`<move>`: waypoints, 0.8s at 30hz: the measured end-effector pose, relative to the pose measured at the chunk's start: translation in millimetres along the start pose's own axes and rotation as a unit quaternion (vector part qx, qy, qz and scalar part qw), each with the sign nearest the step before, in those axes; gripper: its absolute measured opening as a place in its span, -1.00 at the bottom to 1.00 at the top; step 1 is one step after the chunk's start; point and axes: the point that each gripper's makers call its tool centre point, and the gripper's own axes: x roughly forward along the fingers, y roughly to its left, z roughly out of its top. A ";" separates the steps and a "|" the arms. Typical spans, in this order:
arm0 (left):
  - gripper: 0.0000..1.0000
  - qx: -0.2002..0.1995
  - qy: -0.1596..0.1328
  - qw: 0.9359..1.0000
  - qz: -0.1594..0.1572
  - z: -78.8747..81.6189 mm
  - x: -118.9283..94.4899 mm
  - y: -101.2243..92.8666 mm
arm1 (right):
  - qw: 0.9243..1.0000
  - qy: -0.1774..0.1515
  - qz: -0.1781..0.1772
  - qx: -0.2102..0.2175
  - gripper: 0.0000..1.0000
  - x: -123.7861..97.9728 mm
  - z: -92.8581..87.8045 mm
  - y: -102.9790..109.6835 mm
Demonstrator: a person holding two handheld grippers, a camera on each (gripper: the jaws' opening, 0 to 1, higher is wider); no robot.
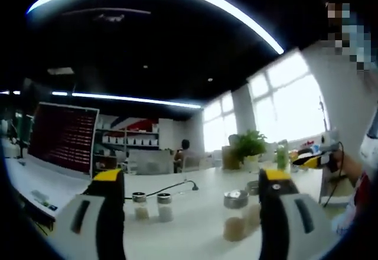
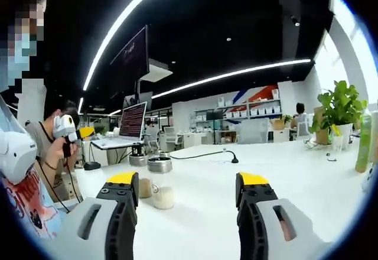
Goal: Rotate the seasoning bottle until the label or dispensing opening points toward the visible target arrow and the bottle remains upright within the marked orientation range
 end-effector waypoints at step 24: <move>0.81 -0.030 0.014 0.999 0.005 -1.3 83.3 34.7 | 0.999 -0.011 -0.047 0.006 0.89 5.8 -0.5 -19.3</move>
